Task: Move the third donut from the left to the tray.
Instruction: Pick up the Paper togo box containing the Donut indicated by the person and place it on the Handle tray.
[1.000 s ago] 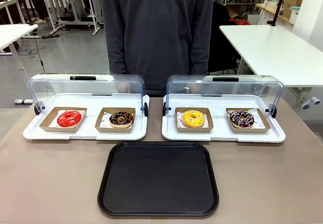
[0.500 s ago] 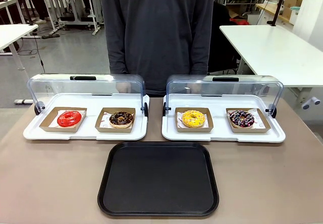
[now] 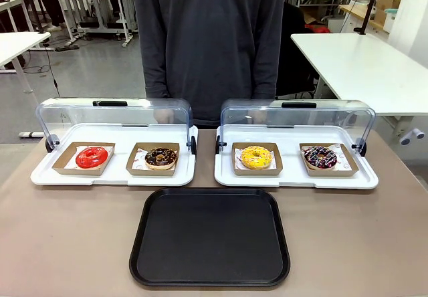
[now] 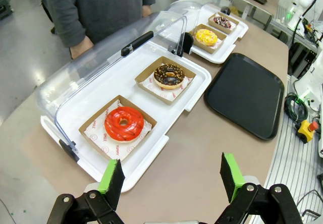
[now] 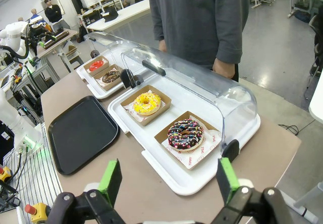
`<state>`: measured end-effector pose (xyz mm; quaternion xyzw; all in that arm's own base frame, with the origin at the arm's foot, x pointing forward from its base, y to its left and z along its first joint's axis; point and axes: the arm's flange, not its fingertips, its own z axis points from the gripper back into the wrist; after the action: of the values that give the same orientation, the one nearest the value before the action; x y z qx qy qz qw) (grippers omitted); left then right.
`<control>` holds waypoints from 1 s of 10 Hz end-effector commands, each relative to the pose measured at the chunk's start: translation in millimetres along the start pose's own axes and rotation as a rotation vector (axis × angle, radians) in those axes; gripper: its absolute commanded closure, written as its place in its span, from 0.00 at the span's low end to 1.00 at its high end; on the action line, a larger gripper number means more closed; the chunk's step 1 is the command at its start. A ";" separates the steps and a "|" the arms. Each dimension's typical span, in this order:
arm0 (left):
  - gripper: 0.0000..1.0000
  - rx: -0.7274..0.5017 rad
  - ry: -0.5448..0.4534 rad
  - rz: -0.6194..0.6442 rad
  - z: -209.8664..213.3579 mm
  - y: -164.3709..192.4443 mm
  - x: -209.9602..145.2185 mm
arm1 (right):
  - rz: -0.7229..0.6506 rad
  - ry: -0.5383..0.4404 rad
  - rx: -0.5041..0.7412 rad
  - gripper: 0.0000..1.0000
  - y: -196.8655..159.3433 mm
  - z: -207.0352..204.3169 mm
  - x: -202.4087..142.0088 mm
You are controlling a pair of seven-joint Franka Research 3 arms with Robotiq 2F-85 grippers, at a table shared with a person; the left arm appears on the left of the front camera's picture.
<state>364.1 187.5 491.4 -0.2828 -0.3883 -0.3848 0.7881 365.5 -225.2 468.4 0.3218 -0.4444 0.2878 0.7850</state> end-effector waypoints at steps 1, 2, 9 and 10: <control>0.00 -0.006 -0.002 0.005 1.0 -1.3 1.7 | 0.015 -0.027 -0.001 0.00 -2.9 -1.1 2.5; 0.00 -0.006 -0.002 0.005 1.0 -1.3 1.7 | 0.015 -0.027 -0.001 0.00 -2.9 -1.1 2.5; 0.00 -0.006 -0.002 0.005 1.0 -1.3 1.7 | 0.015 -0.027 -0.001 0.00 -2.9 -1.1 2.5; 0.00 -0.006 -0.002 0.005 1.0 -1.3 1.7 | 0.015 -0.027 -0.001 0.00 -2.9 -1.1 2.5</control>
<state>364.1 187.5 491.4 -0.2828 -0.3883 -0.3848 0.7881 365.5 -225.2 468.4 0.3218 -0.4444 0.2878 0.7850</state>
